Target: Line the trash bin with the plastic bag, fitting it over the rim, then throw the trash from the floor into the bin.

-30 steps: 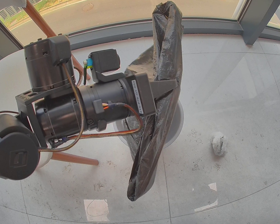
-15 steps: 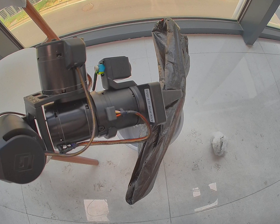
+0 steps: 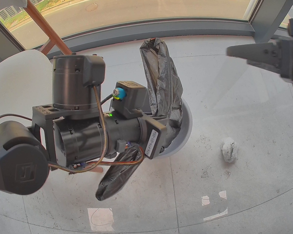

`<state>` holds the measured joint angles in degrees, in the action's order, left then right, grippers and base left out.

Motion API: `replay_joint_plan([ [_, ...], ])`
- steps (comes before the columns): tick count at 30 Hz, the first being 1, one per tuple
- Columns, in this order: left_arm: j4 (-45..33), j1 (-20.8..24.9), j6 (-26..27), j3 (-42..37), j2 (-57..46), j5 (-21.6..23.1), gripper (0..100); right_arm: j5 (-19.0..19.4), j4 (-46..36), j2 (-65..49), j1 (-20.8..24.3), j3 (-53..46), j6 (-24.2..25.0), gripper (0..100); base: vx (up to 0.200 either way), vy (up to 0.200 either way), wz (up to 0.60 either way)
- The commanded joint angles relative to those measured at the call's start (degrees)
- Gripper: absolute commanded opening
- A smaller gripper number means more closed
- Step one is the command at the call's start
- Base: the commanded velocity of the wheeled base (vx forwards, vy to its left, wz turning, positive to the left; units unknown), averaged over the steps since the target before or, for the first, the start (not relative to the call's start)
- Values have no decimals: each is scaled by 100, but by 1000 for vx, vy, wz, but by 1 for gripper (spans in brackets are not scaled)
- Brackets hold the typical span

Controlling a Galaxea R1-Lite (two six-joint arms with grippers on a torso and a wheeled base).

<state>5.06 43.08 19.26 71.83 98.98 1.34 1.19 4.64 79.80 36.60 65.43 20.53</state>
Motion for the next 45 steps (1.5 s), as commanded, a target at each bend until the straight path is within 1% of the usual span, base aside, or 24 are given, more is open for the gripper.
replay_joint_plan([
  [1,-225,25,535,-81,-36,-486,0,-673,-166,1855,524,1253,118,100,0,0,0],
  [3,-216,25,579,-125,-54,-591,0,-752,-166,1934,506,1359,109,100,0,0,0],
  [6,-216,42,579,-187,-63,-626,0,-805,-183,2013,392,1420,92,100,0,0,0],
  [8,-207,42,579,-178,-54,-644,0,-972,-262,2101,216,1447,83,100,0,0,0],
  [10,-207,42,579,-178,-54,-644,0,-1077,-297,2110,146,1455,83,100,0,0,0],
  [15,-207,60,579,-143,-45,-644,0,-1016,-210,2136,128,1534,65,100,0,0,0],
  [18,-207,183,579,-160,-36,-653,0,-1007,-289,2215,172,1948,74,100,0,0,0],
  [20,-207,183,579,-178,-19,-653,0,-1016,-306,2242,199,2158,65,100,0,0,0],
  [24,-207,183,579,-239,-1,-679,0,-1016,-350,2242,260,2299,4,100,0,0,0],
  [27,-190,192,579,-231,-1,-820,0,-1025,-491,2224,225,2176,-14,100,0,0,0],
  [30,-190,192,570,-231,-1,-837,0,-1069,-491,2215,190,2000,-31,100,0,0,0],
  [33,-181,174,588,-266,-10,-855,0,-1121,-491,2215,14,1851,-137,100,0,0,0],
  [40,-119,192,588,-222,8,-855,0,-1130,-482,2374,58,1851,-146,100,0,0,0],
  [43,-110,183,588,-195,8,-916,0,-1130,-491,2409,76,1798,-154,100,0,0,0],
  [44,-110,192,649,-169,8,-1031,0,-1139,-464,2479,111,1833,-163,100,0,0,0],
  [45,-110,192,702,-178,8,-1039,0,-1130,-447,2514,146,1886,-172,100,0,0,0],
])
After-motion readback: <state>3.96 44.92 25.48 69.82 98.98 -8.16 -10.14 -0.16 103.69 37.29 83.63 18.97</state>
